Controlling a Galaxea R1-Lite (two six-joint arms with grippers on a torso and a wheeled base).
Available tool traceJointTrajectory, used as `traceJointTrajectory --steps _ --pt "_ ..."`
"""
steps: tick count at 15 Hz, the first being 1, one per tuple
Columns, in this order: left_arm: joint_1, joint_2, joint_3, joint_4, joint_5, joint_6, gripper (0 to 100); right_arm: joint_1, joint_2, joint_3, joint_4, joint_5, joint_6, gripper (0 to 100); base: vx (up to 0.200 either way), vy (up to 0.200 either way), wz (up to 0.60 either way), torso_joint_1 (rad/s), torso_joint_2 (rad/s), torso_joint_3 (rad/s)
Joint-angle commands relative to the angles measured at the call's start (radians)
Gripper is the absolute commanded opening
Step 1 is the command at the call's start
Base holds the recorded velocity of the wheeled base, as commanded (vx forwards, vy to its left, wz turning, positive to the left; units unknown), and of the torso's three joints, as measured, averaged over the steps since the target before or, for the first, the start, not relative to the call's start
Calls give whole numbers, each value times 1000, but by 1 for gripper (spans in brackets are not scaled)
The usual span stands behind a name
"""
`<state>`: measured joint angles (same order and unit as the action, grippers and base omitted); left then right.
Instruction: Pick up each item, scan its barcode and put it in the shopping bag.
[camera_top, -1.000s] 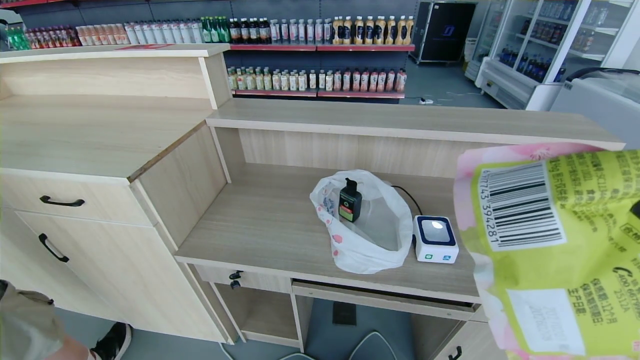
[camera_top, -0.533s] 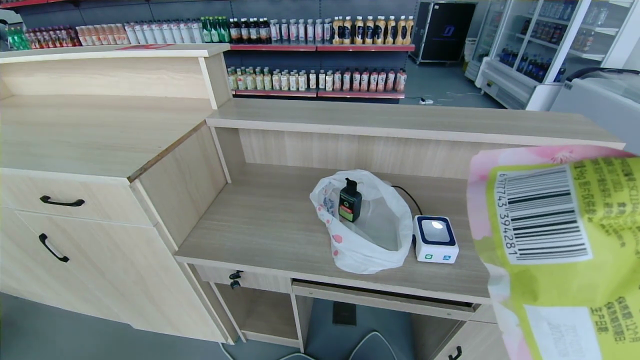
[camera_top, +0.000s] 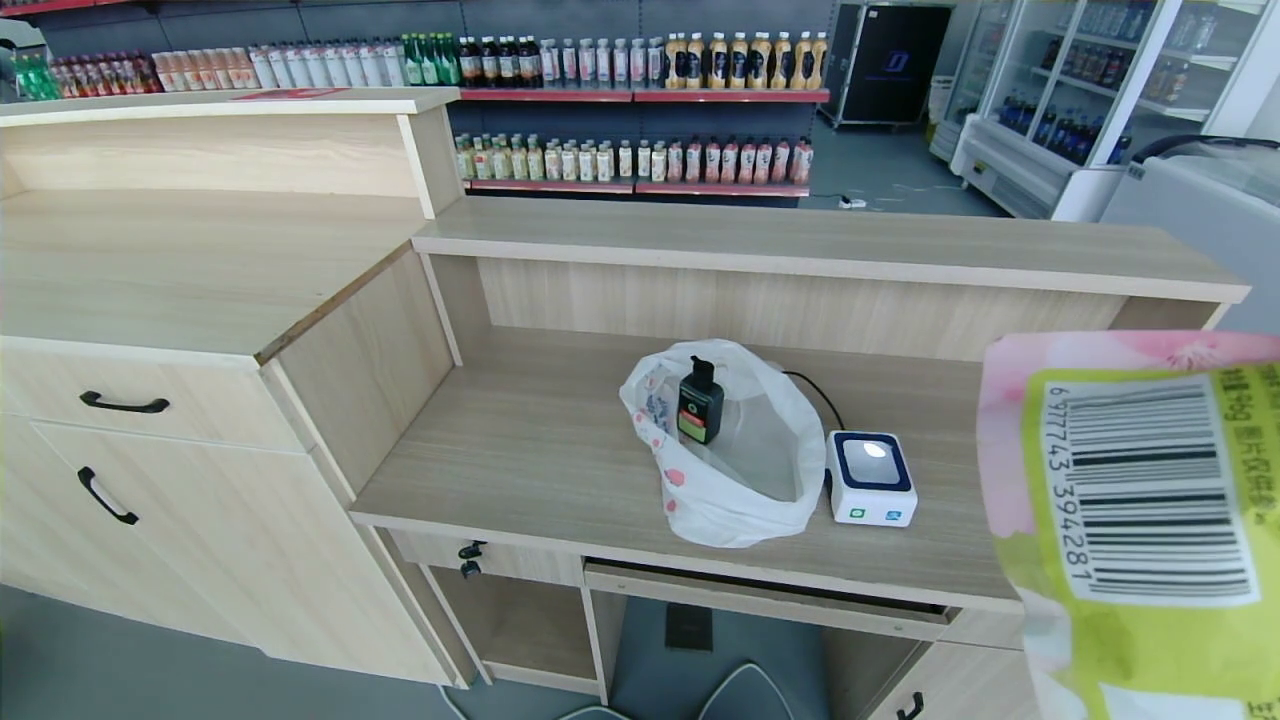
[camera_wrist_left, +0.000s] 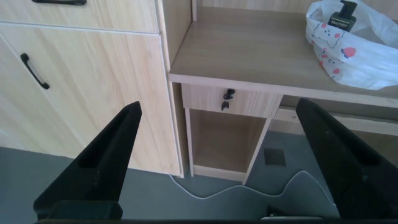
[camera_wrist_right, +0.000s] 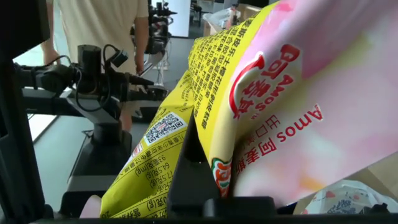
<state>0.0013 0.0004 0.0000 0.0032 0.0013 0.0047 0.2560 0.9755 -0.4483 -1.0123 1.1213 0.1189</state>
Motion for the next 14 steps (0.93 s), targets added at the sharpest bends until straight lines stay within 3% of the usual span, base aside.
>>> traceJointTrajectory --steps 1,9,12,14 --pt "0 0 0 0 0 0 100 0 -32 -1 8 0 1 0 0 0 0 0 0 0" --pt "0 0 0 0 0 0 100 -17 -20 -24 8 -3 -4 0 0 0 0 0 0 0" --pt "0 0 0 -2 0 0 100 -205 127 -81 -137 -14 -22 0 0 0 0 0 0 0" --pt "0 0 0 0 0 0 100 -432 147 -70 -173 -12 -31 0 0 0 0 0 0 0"
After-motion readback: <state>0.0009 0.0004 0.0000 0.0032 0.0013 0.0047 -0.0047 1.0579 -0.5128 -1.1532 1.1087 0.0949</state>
